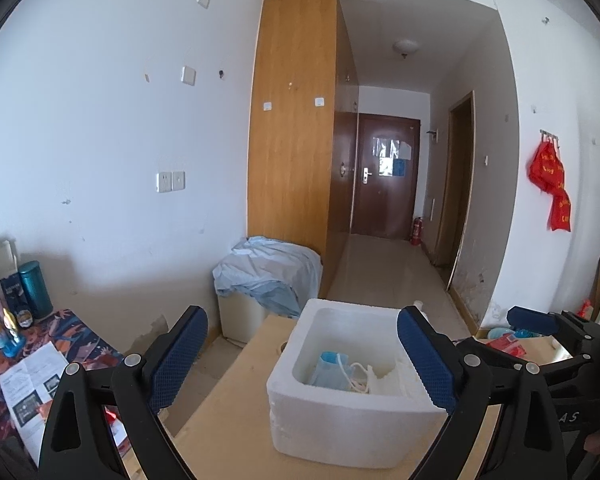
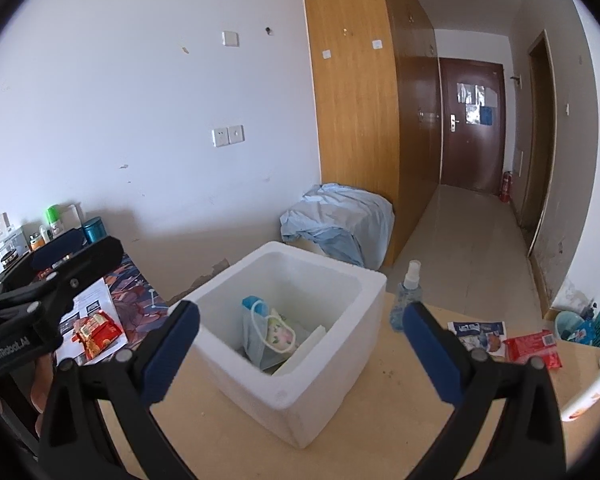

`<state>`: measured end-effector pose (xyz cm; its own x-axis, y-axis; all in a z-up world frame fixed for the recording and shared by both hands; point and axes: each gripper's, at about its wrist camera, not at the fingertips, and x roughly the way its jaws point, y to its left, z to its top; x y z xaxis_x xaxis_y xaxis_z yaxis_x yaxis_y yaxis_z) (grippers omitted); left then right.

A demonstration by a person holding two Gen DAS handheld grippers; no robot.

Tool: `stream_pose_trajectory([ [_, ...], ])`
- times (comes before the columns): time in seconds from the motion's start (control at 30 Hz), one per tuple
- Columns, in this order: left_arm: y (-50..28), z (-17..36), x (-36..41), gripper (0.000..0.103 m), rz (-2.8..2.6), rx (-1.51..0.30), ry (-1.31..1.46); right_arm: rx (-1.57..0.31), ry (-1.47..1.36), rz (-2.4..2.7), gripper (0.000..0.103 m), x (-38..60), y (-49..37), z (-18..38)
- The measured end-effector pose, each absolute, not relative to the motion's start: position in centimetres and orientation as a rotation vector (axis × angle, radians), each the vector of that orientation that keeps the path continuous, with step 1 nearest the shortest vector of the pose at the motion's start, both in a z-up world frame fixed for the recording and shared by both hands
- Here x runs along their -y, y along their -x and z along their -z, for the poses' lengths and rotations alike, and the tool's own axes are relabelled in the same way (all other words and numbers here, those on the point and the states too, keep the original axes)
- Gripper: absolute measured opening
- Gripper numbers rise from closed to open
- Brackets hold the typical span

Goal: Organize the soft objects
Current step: 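Withdraw both open tools from the foam box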

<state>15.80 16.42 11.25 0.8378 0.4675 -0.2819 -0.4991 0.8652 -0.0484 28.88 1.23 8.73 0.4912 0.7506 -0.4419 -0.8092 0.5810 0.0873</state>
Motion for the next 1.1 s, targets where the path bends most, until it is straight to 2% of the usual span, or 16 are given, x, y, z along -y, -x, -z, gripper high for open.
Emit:
stream_pose_trajectory([
  [0.53, -8.7, -13.7, -10.7, 0.100, -0.445, -0.186, 0.081, -0.372, 0.087, -0.919, 0.103, 5.2, -23.0, -11.2],
  [1.1, -2.7, -13.5, -4.9, 0.103, -0.391, -0.118, 0.047, -0.280, 0.014, -0.853, 0.103, 11.9, -17.2, -11.7],
])
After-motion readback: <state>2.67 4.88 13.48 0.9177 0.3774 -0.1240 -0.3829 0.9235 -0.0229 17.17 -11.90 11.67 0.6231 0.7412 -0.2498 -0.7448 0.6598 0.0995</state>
